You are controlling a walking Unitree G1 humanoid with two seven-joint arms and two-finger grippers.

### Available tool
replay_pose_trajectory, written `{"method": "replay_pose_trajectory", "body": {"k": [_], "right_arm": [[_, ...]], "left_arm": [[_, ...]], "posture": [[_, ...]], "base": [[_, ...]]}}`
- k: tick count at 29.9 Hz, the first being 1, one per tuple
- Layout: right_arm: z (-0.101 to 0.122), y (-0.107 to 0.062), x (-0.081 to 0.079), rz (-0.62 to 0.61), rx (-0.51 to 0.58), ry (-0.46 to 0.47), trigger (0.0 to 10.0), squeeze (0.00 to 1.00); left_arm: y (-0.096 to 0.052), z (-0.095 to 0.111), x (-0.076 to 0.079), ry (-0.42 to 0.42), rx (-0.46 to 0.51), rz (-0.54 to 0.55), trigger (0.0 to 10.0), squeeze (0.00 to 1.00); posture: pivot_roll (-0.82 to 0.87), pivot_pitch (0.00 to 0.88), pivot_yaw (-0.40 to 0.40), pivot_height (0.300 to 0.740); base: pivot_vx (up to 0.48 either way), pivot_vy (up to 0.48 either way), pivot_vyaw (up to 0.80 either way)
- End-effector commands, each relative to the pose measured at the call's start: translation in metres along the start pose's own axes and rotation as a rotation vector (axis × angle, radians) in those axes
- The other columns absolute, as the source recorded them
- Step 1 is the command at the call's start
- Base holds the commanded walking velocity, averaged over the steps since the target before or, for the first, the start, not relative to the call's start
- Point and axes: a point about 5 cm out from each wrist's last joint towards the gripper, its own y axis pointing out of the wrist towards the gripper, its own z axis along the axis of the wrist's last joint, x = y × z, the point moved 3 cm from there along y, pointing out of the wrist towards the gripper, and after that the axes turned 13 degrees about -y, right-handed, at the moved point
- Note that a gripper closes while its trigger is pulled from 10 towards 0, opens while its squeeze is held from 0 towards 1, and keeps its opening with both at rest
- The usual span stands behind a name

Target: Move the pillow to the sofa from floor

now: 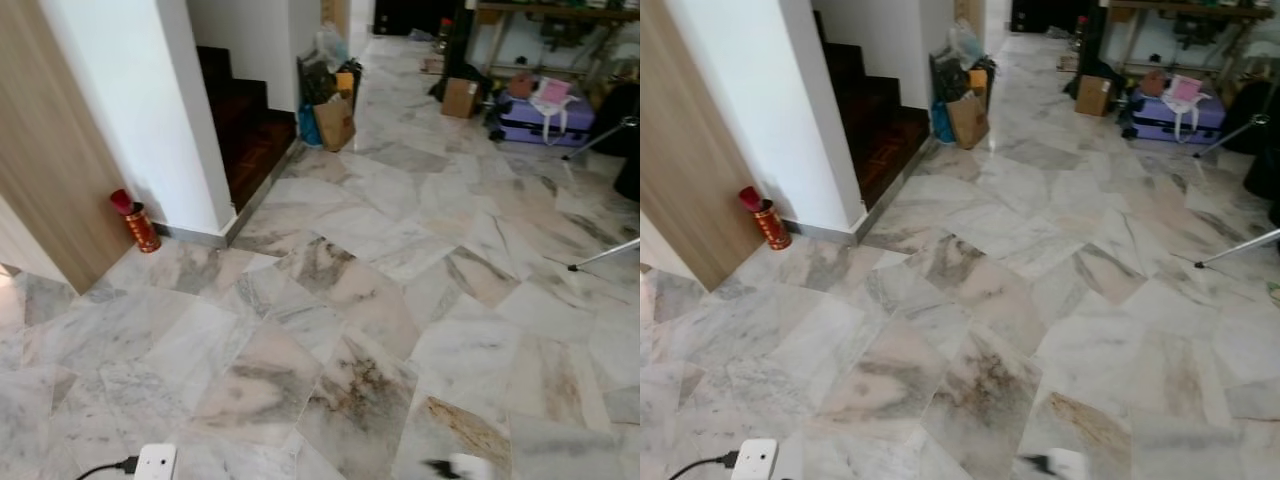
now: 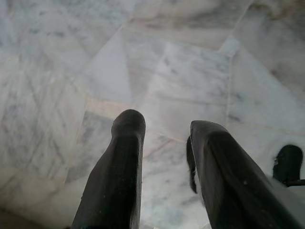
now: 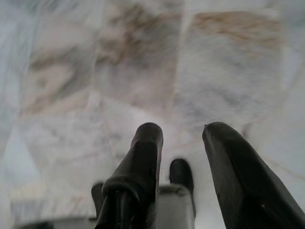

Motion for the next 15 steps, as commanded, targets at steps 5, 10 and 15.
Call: {"method": "replay_pose_trajectory", "body": {"k": [5,10,15], "right_arm": [[-0.006,0.000,-0.011,0.034,-0.017,0.037,10.0,0.00],[-0.005,0.000,-0.010,0.042,-0.016,0.038,10.0,0.00],[-0.003,0.001,-0.010,0.048,-0.014,0.001,10.0,0.00]], "left_arm": [[-0.001,-0.005,-0.003,0.007,-0.028,0.002,10.0,0.00],[0.000,-0.005,0.002,0.030,-0.033,-0.032,10.0,0.00],[-0.001,-0.006,0.005,0.069,-0.037,-0.051,10.0,0.00]], "posture": [[-0.02,0.000,0.033,0.740],[-0.02,0.000,0.032,0.740],[-0.02,0.000,0.030,0.740]], "base": [[0.000,0.000,0.00],[0.000,0.000,0.00],[0.000,0.000,0.10]]}}
